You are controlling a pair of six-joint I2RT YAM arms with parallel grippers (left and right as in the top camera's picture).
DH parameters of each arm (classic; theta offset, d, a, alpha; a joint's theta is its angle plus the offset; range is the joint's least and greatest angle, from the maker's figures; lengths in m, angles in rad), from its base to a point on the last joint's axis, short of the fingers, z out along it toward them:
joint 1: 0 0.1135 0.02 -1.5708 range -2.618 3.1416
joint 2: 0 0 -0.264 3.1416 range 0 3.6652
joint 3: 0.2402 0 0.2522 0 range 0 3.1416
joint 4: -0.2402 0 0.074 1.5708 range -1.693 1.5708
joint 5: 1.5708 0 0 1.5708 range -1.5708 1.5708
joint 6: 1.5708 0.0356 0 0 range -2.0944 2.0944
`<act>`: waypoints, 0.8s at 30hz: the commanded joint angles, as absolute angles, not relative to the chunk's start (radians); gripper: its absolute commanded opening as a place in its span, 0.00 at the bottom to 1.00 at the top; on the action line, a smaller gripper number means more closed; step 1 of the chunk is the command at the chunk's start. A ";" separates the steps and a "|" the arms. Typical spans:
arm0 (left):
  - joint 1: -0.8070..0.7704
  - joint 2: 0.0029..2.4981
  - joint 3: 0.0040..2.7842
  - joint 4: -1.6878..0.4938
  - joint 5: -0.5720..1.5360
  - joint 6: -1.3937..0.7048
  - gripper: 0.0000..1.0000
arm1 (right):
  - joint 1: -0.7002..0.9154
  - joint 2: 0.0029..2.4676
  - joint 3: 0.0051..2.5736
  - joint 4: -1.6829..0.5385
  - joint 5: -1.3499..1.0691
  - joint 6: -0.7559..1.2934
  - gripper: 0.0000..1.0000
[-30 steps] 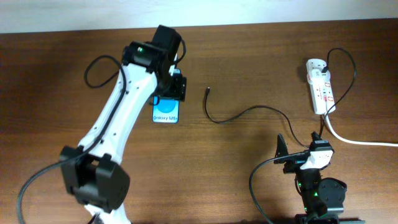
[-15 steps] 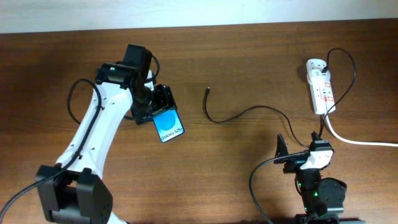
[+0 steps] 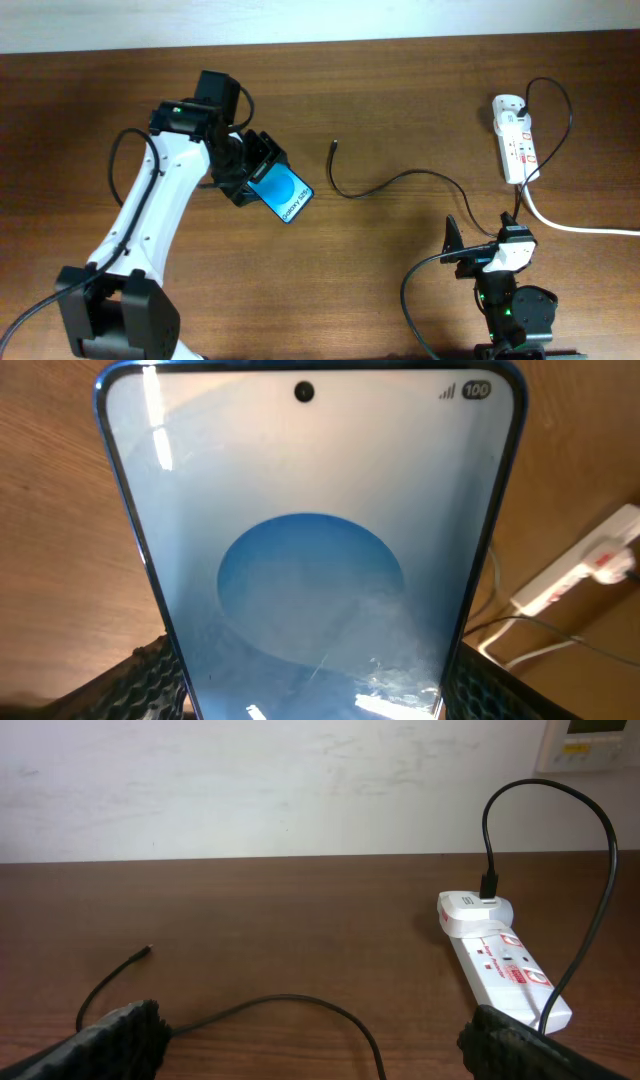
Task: Plug charger to phone and switch on socket
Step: 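Grasp the blue phone with the left gripper and lift it upright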
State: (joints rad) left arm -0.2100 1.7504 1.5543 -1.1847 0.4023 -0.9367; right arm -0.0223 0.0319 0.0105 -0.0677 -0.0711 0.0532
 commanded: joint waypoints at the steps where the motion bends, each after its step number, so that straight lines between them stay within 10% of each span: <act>1: -0.142 1.747 1.552 -1.182 0.590 -0.980 0.00 | -0.013 0.027 0.006 -0.072 -0.067 0.060 0.98; 24: -0.015 1.911 1.552 -1.182 1.347 -1.234 0.00 | -0.013 0.027 0.006 -0.072 -0.067 0.060 0.98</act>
